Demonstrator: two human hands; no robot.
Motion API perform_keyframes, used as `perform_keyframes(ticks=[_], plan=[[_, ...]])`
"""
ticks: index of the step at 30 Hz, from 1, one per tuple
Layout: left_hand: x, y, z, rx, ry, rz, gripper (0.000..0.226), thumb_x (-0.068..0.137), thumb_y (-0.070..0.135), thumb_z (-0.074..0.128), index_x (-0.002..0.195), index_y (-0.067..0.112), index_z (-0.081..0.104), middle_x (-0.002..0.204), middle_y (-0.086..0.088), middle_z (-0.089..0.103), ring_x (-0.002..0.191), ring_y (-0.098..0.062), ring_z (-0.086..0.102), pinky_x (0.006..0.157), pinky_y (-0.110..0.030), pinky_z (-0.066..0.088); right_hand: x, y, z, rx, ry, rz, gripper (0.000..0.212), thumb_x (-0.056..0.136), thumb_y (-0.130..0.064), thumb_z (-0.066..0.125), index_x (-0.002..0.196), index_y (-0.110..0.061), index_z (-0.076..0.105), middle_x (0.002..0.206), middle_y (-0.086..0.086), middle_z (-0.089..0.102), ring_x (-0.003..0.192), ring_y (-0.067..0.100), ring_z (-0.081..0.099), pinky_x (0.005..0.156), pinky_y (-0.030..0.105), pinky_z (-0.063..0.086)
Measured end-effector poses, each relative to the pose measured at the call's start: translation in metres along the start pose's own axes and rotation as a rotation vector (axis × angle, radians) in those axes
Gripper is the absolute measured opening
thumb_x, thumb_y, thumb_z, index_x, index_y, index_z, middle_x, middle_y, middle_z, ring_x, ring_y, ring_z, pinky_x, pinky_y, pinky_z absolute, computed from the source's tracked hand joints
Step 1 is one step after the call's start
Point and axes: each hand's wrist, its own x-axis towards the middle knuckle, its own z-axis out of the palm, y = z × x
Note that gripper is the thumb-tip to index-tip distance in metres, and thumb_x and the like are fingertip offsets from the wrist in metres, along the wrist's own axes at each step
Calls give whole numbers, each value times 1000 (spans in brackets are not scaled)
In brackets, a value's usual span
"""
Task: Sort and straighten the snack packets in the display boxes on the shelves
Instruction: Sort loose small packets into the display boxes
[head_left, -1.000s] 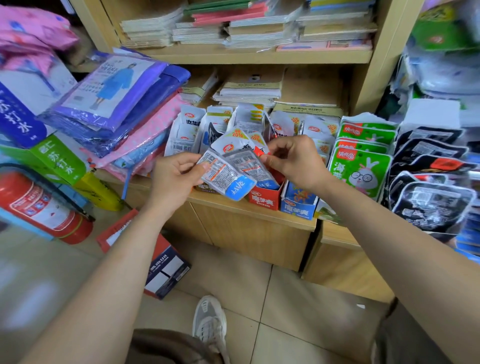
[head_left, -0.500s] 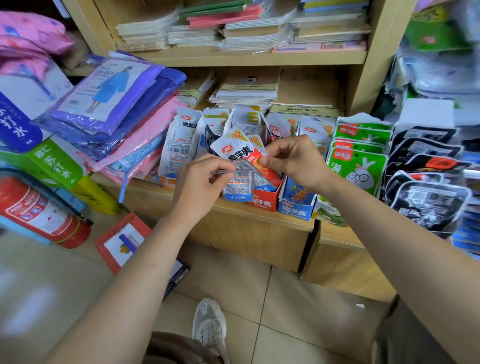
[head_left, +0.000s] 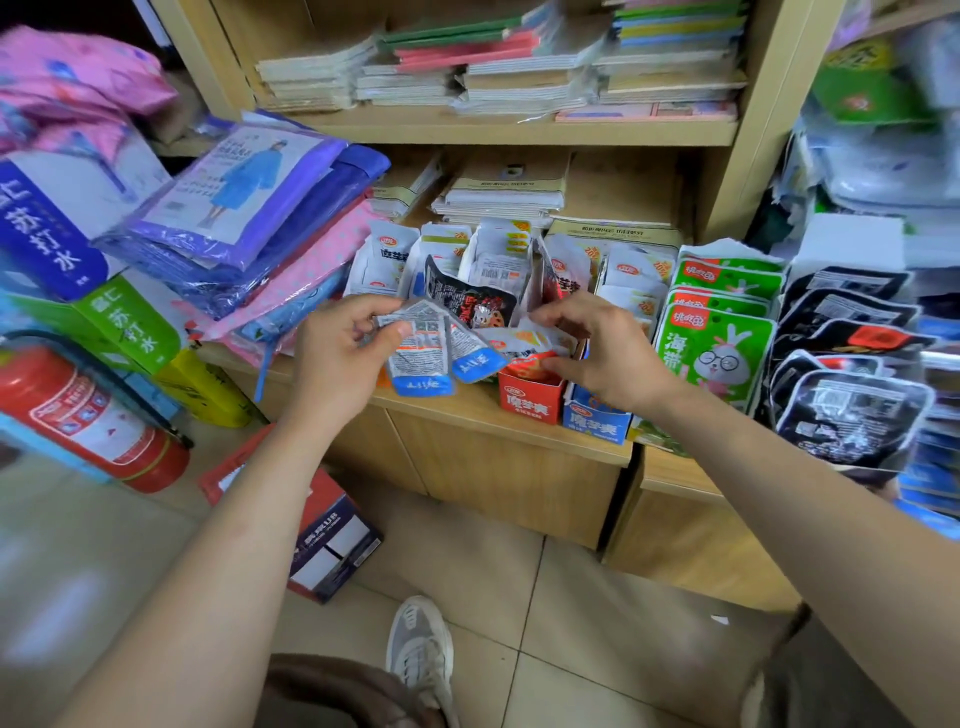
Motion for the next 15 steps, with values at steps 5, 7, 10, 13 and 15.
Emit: perform_keyframes(ticks=[5, 7, 10, 13, 15], plan=[[-11, 15, -7, -193, -62, -97, 30, 94, 4, 66, 90, 33, 66, 76, 26, 73, 75, 6, 68, 68, -16, 56, -28, -10, -12, -37, 1, -5, 53, 78, -7, 83, 126, -19, 65, 116, -1, 65, 105, 11, 58, 93, 21, 47], [-15, 20, -8, -237, -70, -126, 27, 95, 6, 66, 90, 32, 67, 80, 23, 74, 79, 2, 71, 68, -22, 60, -41, -20, -18, -10, 24, 13, 49, 80, -5, 80, 125, -19, 66, 114, -2, 66, 103, 5, 57, 91, 15, 46], [-22, 31, -8, -313, -81, -188, 21, 95, 8, 66, 91, 29, 69, 85, 15, 76, 85, -6, 74, 68, -27, 61, -60, -39, -23, 78, 103, 29, 40, 83, -1, 76, 119, -16, 69, 107, -6, 66, 98, 4, 60, 89, 22, 49], [-32, 47, -2, -435, -80, -244, 19, 96, 7, 65, 95, 25, 69, 91, 5, 75, 87, -13, 74, 70, -30, 62, -77, -56, -25, 211, 151, 95, 39, 84, -9, 78, 121, -16, 68, 111, -8, 66, 100, 6, 63, 90, 28, 53], [-41, 59, 3, -501, -110, -270, 18, 96, 6, 63, 96, 23, 69, 89, 5, 75, 85, -12, 73, 69, -31, 62, -88, -66, -25, 327, 146, 159, 49, 82, -17, 82, 126, -20, 62, 119, -5, 64, 103, 9, 64, 88, 28, 55]])
